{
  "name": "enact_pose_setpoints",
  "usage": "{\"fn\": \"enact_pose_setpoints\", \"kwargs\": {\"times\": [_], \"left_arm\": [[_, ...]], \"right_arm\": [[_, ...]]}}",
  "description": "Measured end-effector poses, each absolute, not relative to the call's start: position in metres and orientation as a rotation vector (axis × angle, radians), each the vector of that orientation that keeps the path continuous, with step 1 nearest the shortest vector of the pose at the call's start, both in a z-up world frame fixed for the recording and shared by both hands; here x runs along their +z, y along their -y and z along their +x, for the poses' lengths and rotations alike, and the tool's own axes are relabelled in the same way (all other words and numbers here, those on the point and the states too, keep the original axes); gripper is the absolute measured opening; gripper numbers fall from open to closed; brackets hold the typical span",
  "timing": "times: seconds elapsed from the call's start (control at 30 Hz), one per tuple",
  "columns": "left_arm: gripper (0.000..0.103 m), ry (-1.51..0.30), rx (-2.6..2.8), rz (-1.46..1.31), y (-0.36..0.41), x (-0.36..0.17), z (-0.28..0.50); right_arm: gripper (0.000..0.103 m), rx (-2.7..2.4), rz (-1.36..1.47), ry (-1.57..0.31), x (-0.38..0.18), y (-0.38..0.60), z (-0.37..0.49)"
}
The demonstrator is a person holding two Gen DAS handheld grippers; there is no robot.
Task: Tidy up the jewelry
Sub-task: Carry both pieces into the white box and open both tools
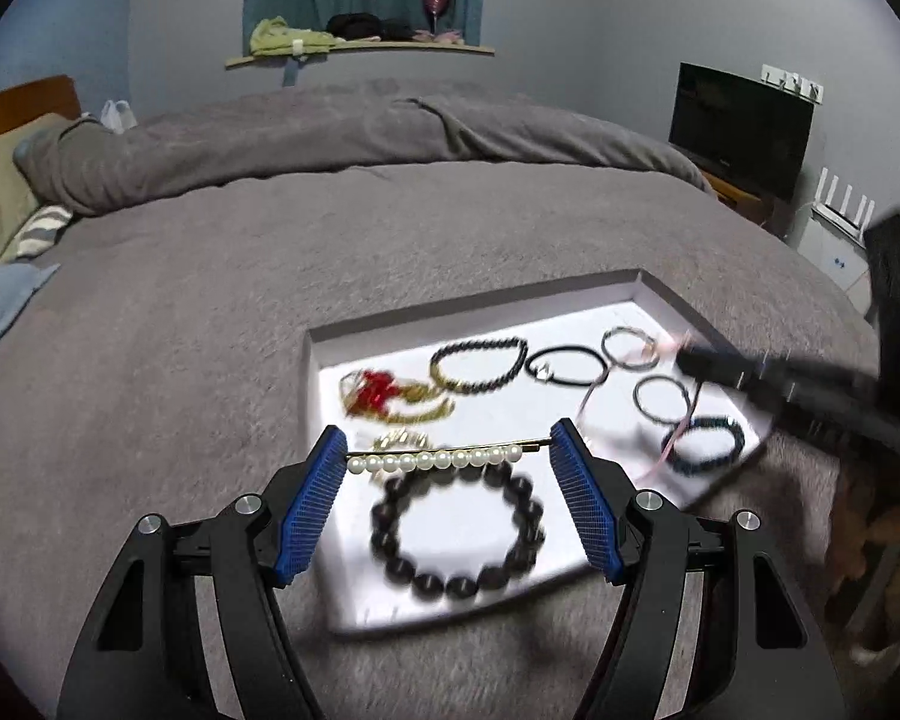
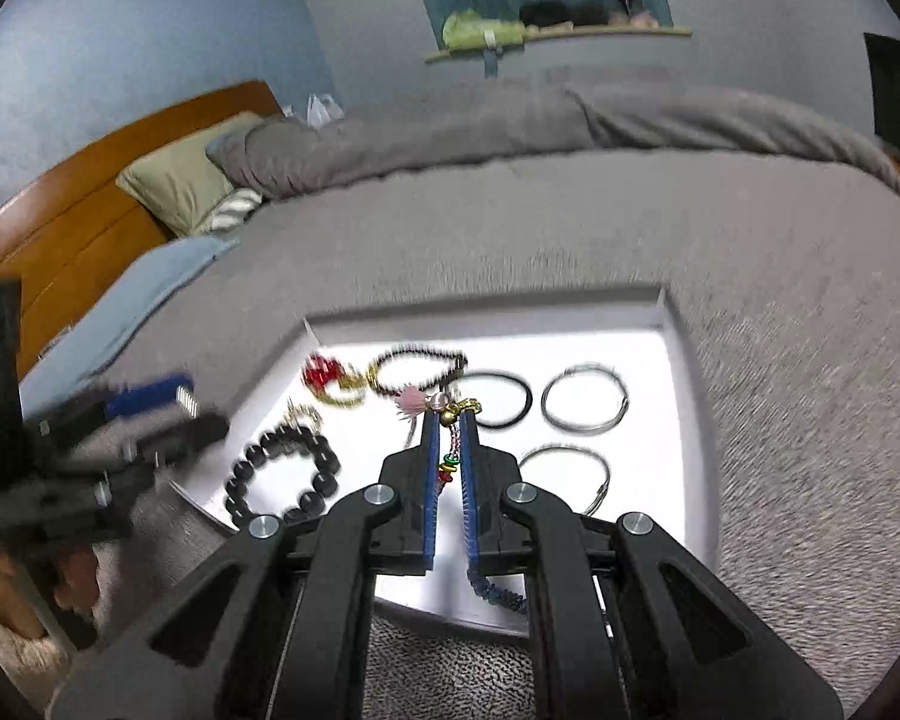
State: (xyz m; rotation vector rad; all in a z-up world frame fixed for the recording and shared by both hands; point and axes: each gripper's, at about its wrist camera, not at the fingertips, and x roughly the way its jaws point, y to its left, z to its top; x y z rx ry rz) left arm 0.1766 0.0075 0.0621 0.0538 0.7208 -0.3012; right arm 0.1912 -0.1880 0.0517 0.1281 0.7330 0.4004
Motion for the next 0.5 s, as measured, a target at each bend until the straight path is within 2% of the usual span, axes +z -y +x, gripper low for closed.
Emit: {"fn": "enact_pose_setpoints", "kwargs": {"times": [0.5], "left_arm": [[0.071,-0.862,-0.358,0.040,0.039,0.030,0.237]], "right_arm": [[0.009,0.420,0.020,-0.866,0.023,0.181,0.195]]}}
